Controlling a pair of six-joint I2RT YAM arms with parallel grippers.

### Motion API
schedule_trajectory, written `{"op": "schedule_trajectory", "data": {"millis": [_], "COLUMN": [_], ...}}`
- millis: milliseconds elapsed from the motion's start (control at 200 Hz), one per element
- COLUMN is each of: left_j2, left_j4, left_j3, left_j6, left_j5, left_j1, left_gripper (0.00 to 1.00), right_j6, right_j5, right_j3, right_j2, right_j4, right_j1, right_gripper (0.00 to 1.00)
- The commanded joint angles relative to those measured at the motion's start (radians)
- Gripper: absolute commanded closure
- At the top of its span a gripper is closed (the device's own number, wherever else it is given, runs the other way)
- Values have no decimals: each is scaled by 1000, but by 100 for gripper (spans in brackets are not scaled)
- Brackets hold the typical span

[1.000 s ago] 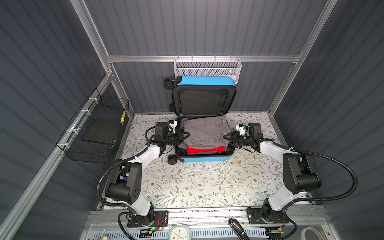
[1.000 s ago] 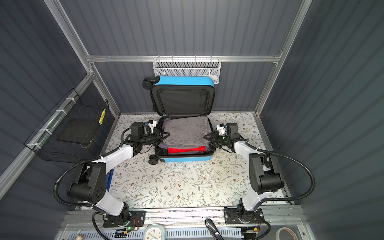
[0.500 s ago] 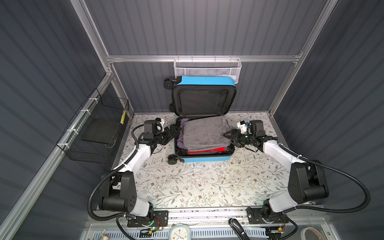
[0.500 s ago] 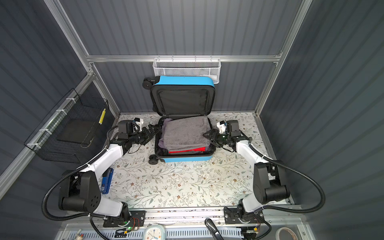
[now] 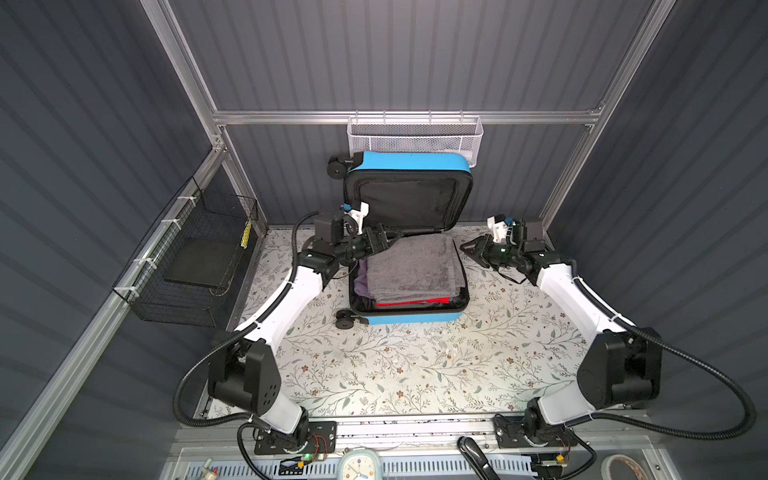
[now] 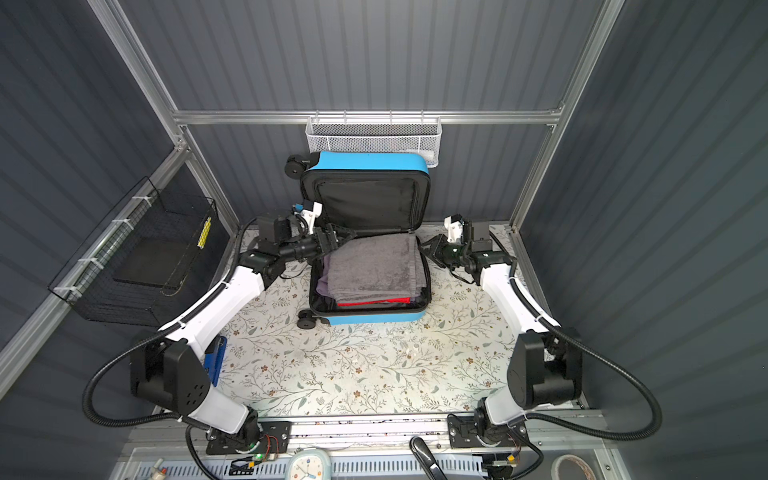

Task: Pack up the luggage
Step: 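Lay the grey towel over the red T-shirt with both grippers, then open both grippers and draw them back from the towel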

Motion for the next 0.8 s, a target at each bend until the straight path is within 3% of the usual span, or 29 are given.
{"op": "schedule_trajectory", "data": {"millis": [0,120,310,500,795], "left_j2": [73,111,128,156,31], "left_j4": [52,70,-23,-35,-137], "left_j3": [-30,-85,-127,-129,10], "left_j6": [-41,-37,80,107,159], "left_j5": [36,42,-38,-43,-4], "left_j1": [-14,-20,17,61,68], "left_gripper": [0,0,0,0,0], "right_j6": [53,71,84,84,-13], "right_j5": [-41,-29,-19,-29,-90], "right_j3": [7,-14,-82,-118,30], "right_j2": [91,159,205,188,21], "right_j4": [79,122,180,201,9], "right_j1": [16,56,143,146,105], "right_gripper": [75,76,77,75,47]}}
